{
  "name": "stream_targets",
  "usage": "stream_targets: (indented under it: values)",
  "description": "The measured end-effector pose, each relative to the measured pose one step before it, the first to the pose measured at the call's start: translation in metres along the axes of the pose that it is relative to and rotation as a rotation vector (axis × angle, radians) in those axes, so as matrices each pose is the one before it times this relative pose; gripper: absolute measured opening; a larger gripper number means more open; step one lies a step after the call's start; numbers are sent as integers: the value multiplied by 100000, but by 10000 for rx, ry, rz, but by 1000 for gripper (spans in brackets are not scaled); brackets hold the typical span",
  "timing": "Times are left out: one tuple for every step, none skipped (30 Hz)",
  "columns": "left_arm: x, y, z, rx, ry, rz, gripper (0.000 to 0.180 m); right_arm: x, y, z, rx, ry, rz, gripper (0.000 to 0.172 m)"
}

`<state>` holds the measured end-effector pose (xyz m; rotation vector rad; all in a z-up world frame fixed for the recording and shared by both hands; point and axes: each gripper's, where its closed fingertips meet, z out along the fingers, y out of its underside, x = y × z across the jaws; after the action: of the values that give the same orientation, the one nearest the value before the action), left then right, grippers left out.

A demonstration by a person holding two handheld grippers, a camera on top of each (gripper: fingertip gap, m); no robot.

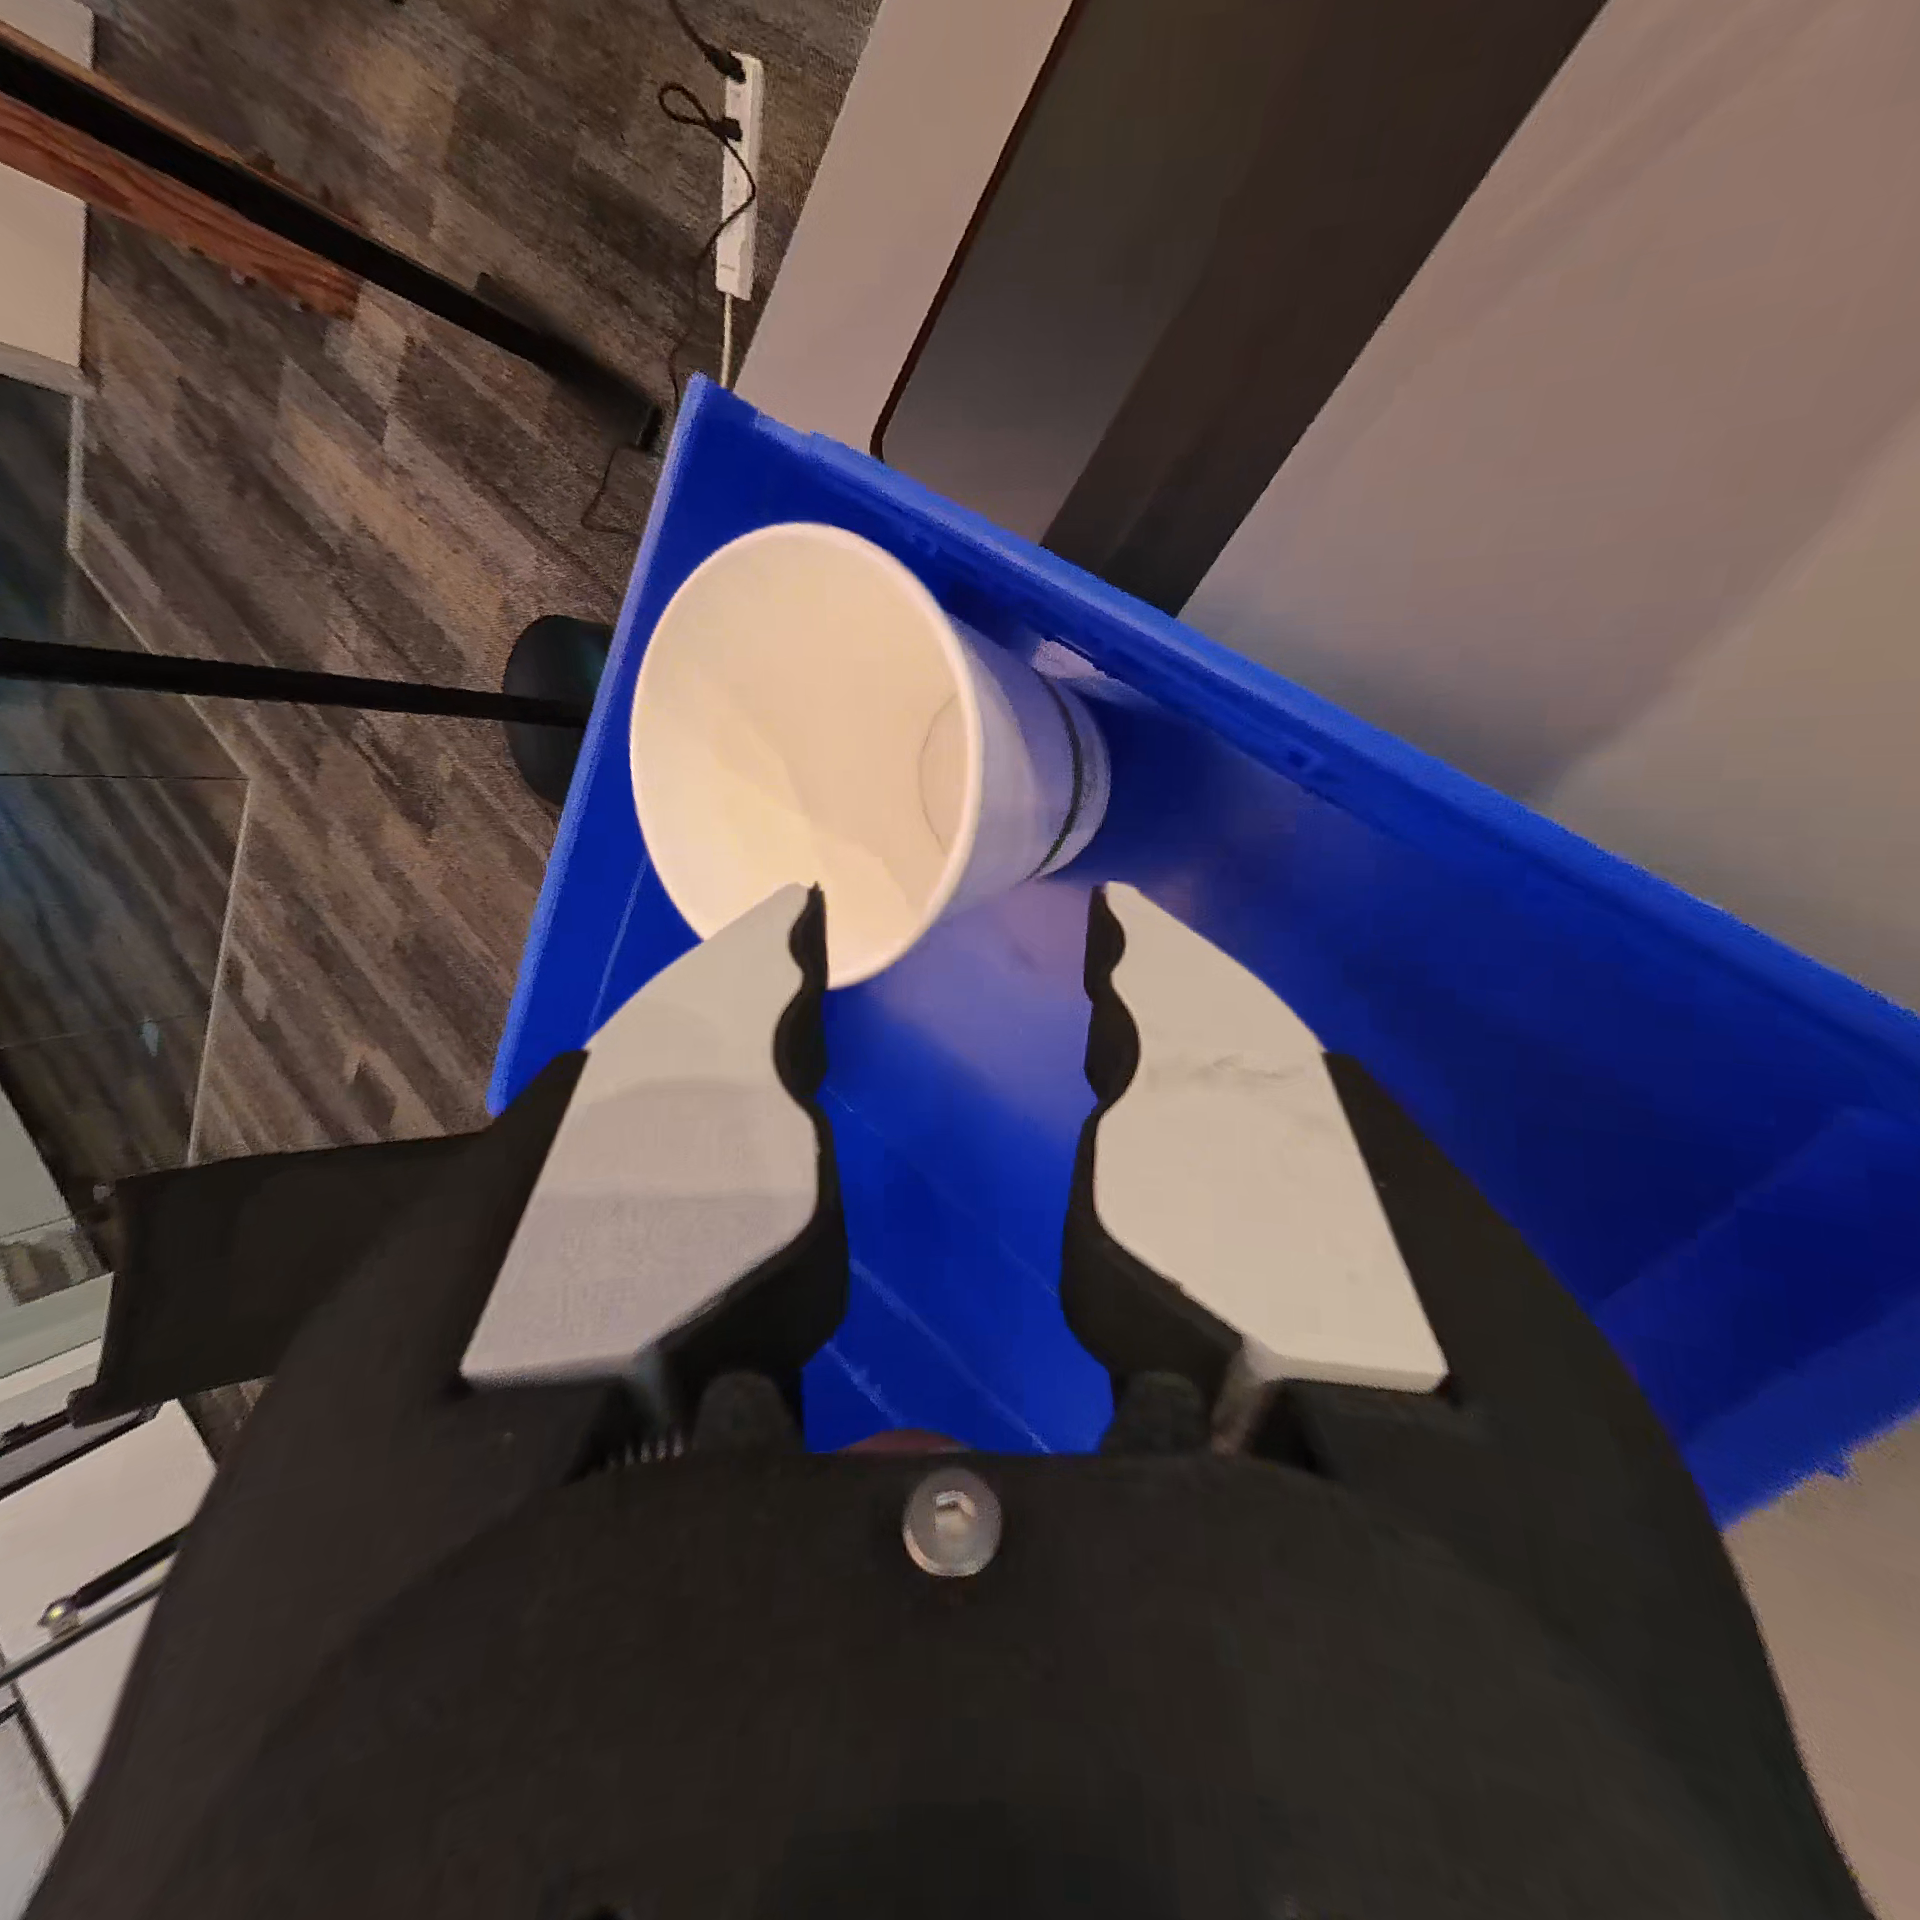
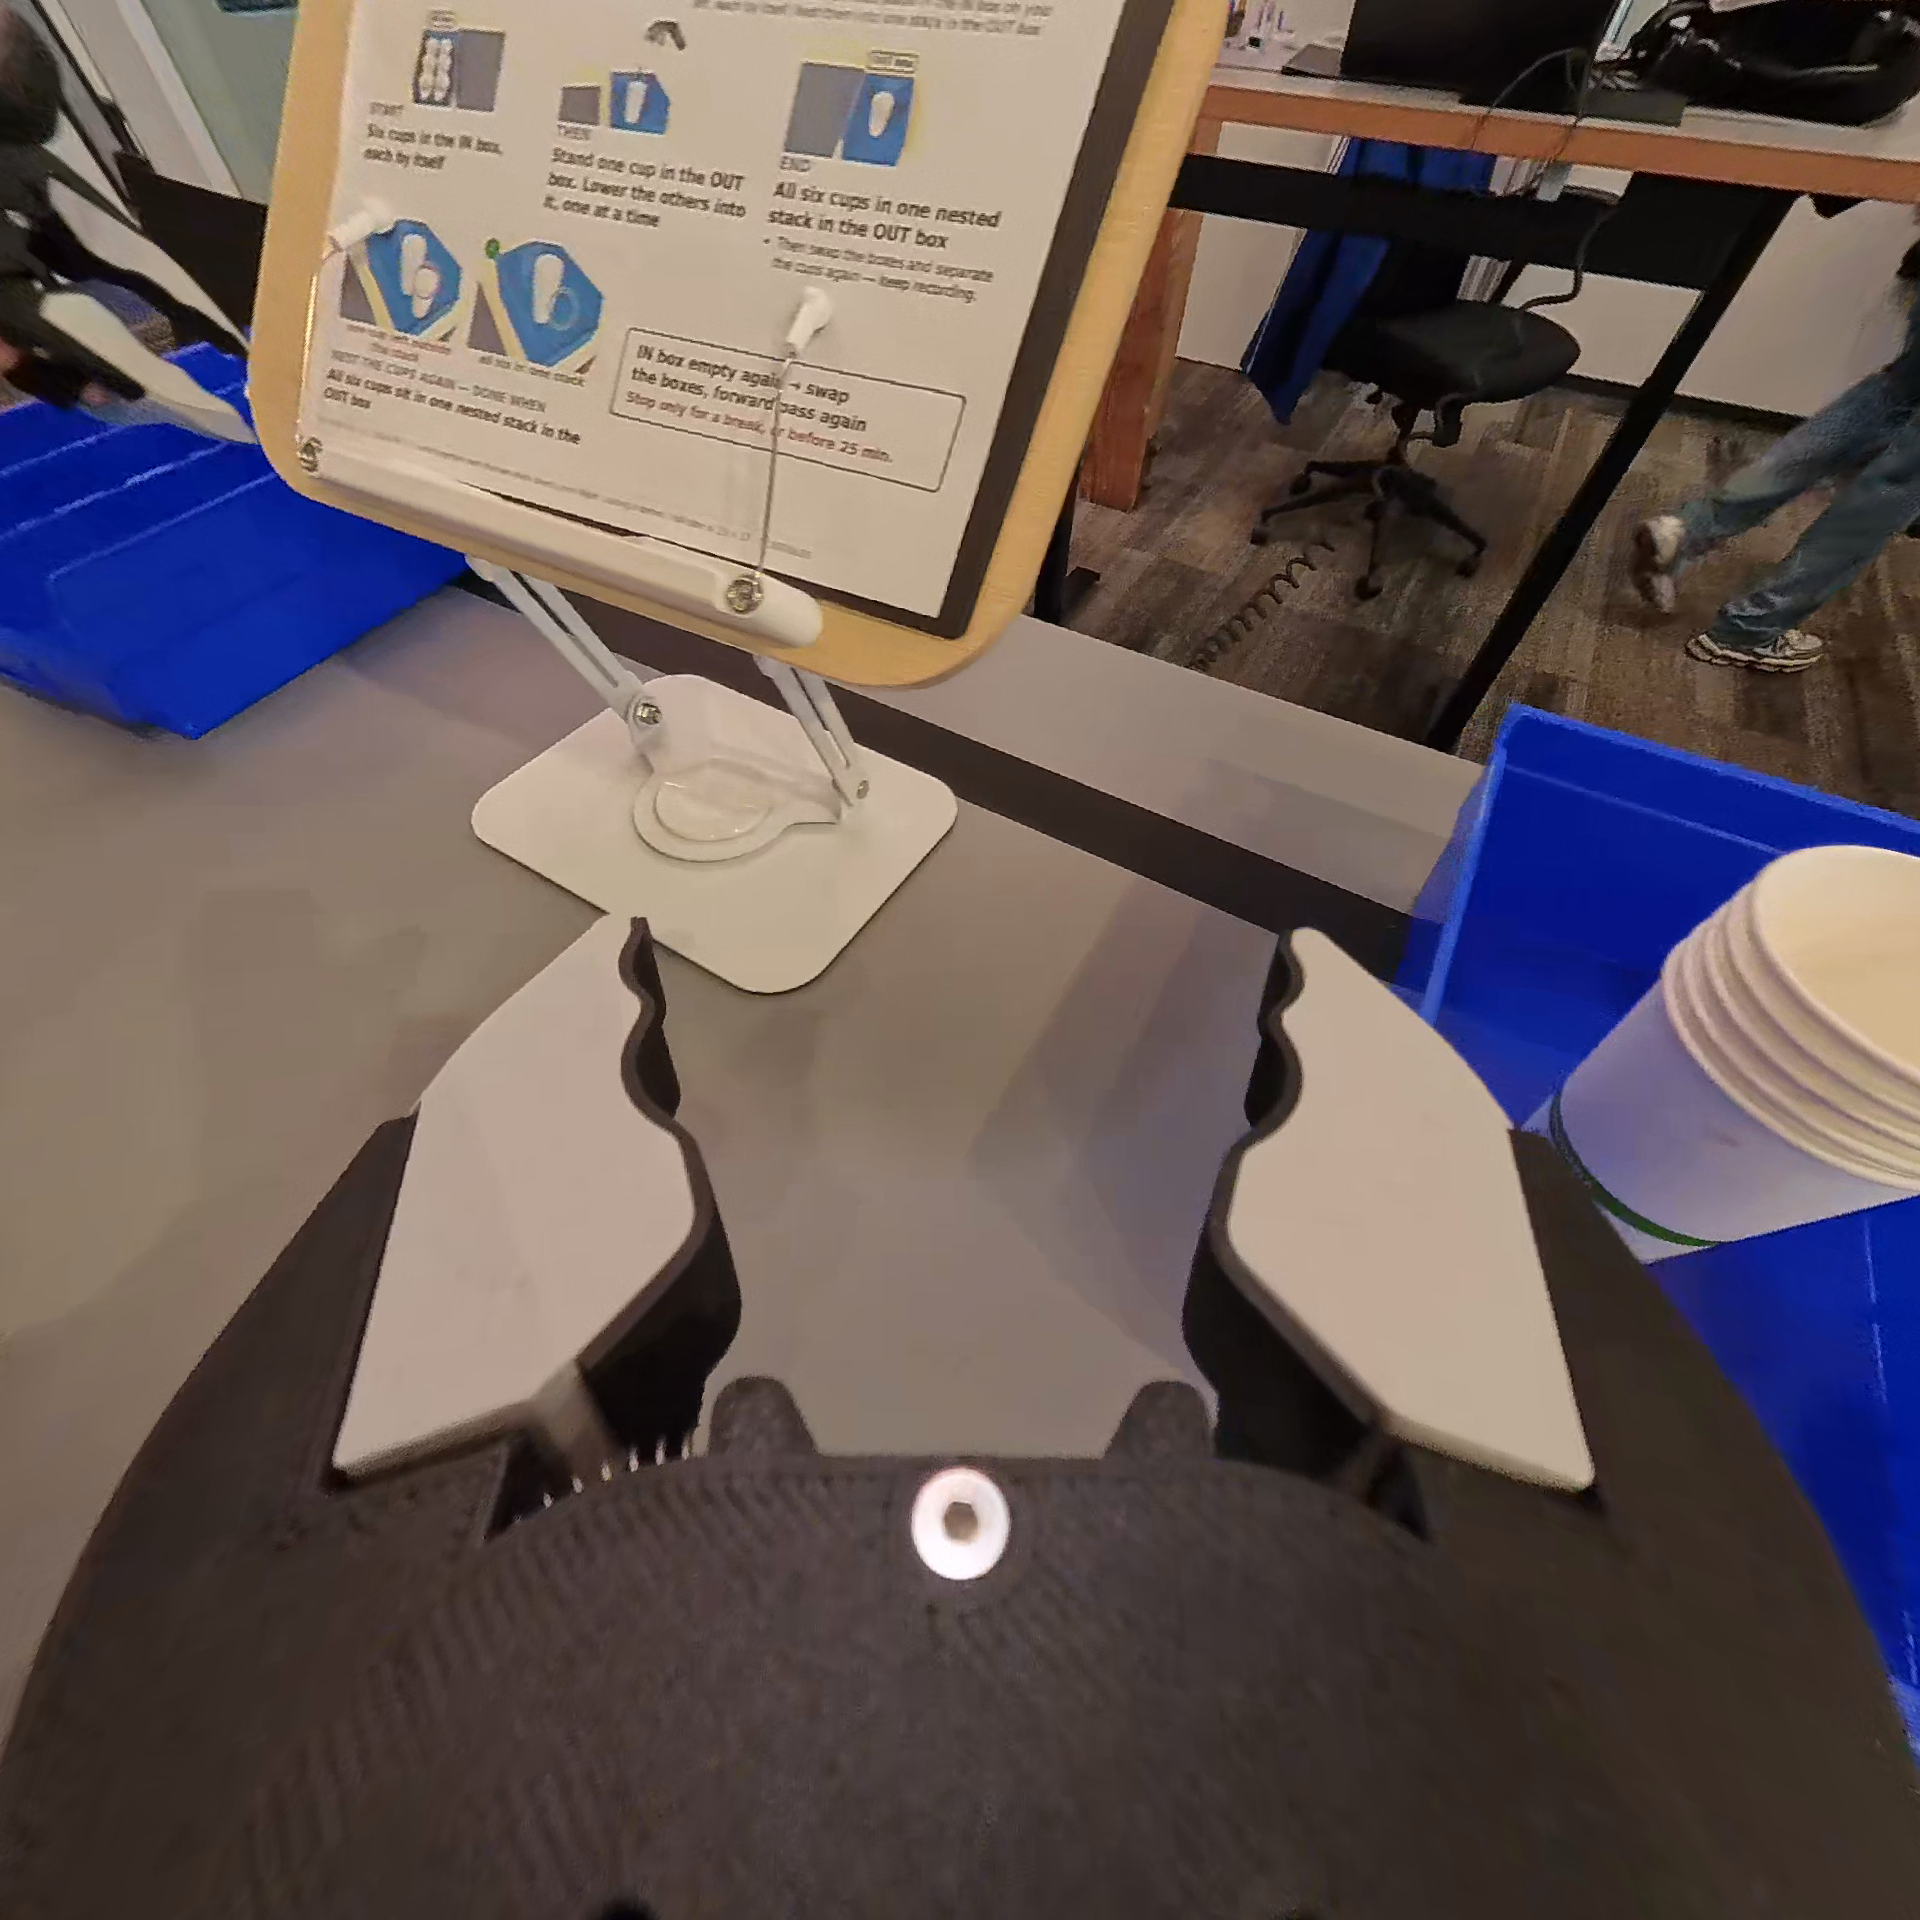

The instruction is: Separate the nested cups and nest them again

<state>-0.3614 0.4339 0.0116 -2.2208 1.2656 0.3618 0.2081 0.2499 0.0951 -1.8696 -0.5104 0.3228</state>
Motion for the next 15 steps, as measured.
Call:
stream_targets:
  values:
    - [-328, 83, 687, -104, 25, 40, 45, -412, 11, 48, -27, -4, -1, 109]
    - [-85, 26, 635, -21, 156, 21, 39, -327, 24, 94, -23, 0, 26, 109]
    - [174, 95, 668, 3, 242, -22, 33, -242, 21, 135, -13, 15, 35, 109]
    - [156, 179, 588, -106, 210, 7, 31, -317, 72, 35, -16, 15, 8, 109]
    - [343, 351, 443, -193, 127, 121, 25, -281, 84, 49, -23, 26, -11, 109]
    - [173, 177, 318, -128, 57, 203, 16, -292, 19, 56, -4, 19, 0, 108]
    - [195, -55, 178, 43, 41, 140, 13, -328, -62, 92, 19, -2, 9, 108]
    - [88, -142, -4, 101, 17, 66, 9, -364, -111, 126, 23, -22, -4, 108]
    - [277, 144, -21, -76, 194, 20, 3, -384, -145, 178, 17, -41, -5, 108]
    - [-68, 228, -100, -74, -81, 67, 1, -464, -221, 254, 42, -86, -1, 107]
    - [203, 11, -247, 126, 27, 229, 1, -617, -340, 312, 86, -156, -19, 106]
    - [201, 106, -478, 46, 35, 187, 1, -740, -448, 342, 111, -191, -57, 105]
    - [150, 156, -635, -29, -6, 91, 1, -782, -477, 345, 112, -215, -83, 105]
    - [17, 109, -768, 15, -136, 105, 1, -862, -474, 405, 112, -284, -98, 104]
    - [116, 128, -1121, 73, -81, 163, 1, -1117, -572, 556, 121, -363, -114, 104]
